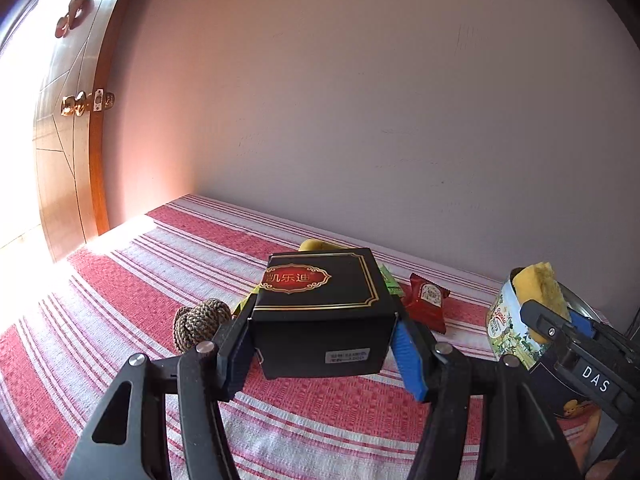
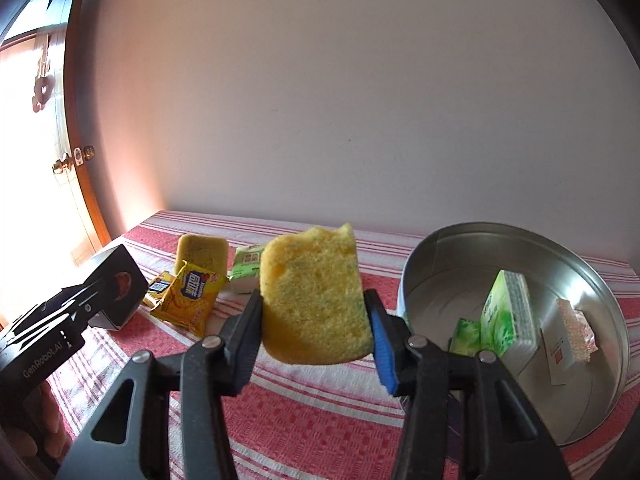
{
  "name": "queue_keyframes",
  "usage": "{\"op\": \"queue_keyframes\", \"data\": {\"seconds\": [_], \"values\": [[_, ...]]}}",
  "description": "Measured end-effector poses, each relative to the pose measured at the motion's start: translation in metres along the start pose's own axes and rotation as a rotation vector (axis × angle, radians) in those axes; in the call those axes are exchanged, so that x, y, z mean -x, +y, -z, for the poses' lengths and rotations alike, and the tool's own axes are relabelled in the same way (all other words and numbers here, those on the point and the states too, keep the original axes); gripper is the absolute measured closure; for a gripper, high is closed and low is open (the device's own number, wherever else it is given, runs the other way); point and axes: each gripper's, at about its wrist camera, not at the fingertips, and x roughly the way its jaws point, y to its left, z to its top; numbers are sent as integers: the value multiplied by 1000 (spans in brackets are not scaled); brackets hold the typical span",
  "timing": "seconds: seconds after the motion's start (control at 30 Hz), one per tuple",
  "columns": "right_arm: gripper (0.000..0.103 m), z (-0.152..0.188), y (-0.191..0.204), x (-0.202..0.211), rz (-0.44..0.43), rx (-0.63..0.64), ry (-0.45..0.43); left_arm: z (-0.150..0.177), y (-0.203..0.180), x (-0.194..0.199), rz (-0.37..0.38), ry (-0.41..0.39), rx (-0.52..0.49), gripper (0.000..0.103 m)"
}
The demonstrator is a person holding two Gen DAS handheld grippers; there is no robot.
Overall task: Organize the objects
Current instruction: 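Carry the black box and sponge cake over the tin and release both inside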
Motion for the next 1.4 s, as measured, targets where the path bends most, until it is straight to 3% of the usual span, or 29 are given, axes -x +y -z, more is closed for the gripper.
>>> {"op": "queue_keyframes", "data": {"seconds": [0.27,0.57,0.87,1.1,1.4], "values": [[54,-3,-50,24,77,-16,-55,2,-74,-3,61,-11,-53,41],[54,-2,-132,34,204,-76,-27,5,-161,-7,171,-18,-142,41],[54,1,-196,43,302,-100,-10,20,-219,-21,241,12,-208,41],[54,2,-226,37,334,-117,26,29,-246,-33,250,21,-254,41],[54,3,-249,16,294,-170,88,30,-276,-49,271,29,-305,41]]}}
